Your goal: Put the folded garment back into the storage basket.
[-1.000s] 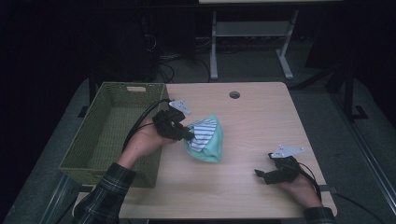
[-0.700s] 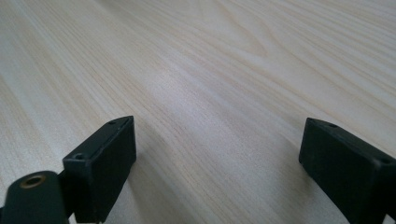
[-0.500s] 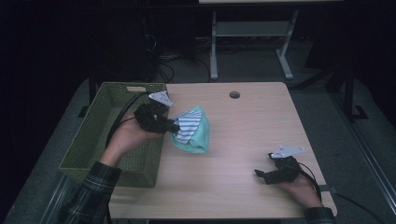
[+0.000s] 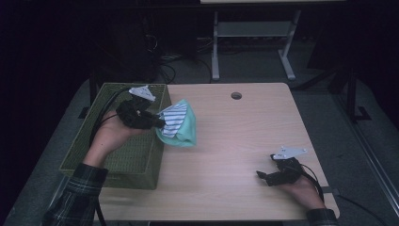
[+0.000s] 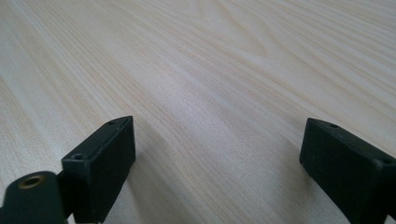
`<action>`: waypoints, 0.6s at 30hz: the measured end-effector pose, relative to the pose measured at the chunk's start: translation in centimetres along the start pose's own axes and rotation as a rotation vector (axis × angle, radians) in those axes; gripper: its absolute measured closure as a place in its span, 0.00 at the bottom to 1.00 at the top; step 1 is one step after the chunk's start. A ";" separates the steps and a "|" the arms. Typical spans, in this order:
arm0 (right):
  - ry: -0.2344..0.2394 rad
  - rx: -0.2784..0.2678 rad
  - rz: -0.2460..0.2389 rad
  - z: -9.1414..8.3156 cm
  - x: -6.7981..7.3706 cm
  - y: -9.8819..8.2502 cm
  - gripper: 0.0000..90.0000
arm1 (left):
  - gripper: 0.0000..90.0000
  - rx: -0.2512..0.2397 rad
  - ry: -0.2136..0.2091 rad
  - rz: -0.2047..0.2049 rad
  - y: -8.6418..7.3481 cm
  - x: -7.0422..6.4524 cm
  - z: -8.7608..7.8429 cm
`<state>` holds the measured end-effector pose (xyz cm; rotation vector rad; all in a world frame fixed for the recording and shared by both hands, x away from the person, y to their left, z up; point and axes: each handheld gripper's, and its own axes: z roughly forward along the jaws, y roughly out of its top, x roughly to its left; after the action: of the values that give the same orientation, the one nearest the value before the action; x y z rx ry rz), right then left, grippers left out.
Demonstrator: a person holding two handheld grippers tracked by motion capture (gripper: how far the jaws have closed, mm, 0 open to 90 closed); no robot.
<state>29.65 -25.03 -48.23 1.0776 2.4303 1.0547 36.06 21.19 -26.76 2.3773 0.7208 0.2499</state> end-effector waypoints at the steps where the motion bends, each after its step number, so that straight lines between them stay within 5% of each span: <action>1: 0.001 -0.001 0.003 0.0 0.0 0.0 0.10 | 0.88 -0.002 0.005 -0.006 -0.1 0.2 -0.3; 18: -0.012 0.020 0.014 0.2 0.0 0.1 0.02 | 0.88 -0.043 0.095 -0.113 -3.4 2.8 -3.8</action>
<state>29.78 -24.90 -48.31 1.1061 2.4321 1.0279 35.61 26.91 -25.87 2.2874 0.8824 0.3293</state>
